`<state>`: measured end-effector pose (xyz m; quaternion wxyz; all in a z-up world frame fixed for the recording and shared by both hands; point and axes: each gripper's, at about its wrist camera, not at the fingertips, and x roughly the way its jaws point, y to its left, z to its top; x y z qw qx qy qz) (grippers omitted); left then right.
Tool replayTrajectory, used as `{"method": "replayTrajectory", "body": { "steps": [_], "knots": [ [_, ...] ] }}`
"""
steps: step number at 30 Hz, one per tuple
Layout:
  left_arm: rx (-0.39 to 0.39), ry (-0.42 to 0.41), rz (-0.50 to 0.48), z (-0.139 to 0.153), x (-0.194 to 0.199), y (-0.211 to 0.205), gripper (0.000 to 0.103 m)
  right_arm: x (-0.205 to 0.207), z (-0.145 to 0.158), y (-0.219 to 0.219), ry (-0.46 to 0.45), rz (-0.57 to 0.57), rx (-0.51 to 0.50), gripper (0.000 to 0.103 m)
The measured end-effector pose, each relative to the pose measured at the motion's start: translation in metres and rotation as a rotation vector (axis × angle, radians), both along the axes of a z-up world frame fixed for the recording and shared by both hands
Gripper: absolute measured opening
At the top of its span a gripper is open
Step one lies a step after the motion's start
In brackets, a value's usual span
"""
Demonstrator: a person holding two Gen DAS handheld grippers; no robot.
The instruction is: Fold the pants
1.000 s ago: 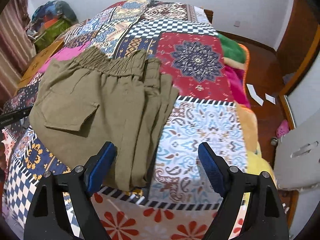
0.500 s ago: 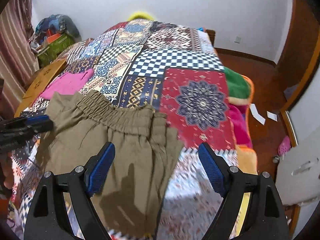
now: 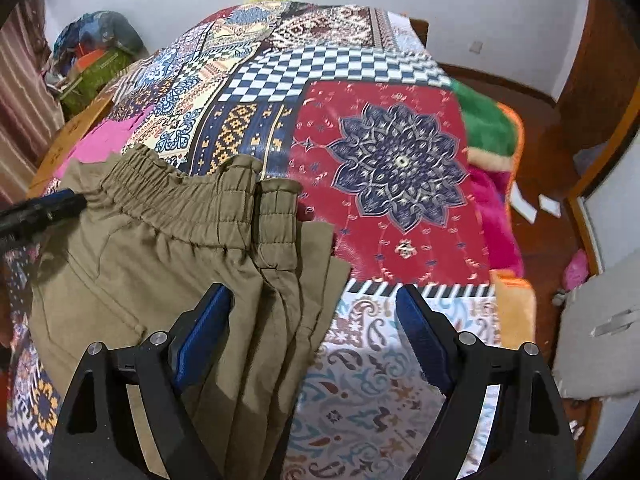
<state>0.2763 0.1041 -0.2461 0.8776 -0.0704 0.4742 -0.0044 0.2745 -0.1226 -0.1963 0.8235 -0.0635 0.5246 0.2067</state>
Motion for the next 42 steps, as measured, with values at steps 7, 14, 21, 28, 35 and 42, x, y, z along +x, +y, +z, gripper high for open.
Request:
{"method": "replayTrajectory", "body": {
  "steps": [7,14,21,28,35,42],
  "knots": [
    [-0.008,-0.010,0.032,0.022,-0.024,0.019,0.061,-0.017,0.018,-0.006,-0.023,0.001,0.028,0.081],
    [-0.069,0.045,0.019,0.010,-0.058,0.022,0.063,-0.036,0.019,0.013,-0.015,0.051,0.055,0.083],
    [0.016,0.073,0.143,-0.024,-0.069,0.031,0.076,-0.036,-0.010,0.007,0.024,0.015,0.008,0.085],
    [0.035,0.089,0.241,-0.016,-0.095,0.070,0.058,-0.042,-0.002,0.002,-0.005,-0.005,-0.031,0.085],
    [-0.056,0.039,0.161,0.007,-0.109,0.059,0.064,-0.050,0.013,-0.012,-0.004,-0.043,0.008,0.085],
    [-0.109,0.038,0.133,0.007,-0.084,0.046,0.086,-0.053,0.027,-0.027,-0.018,-0.074,0.039,0.087]
  ]
}}
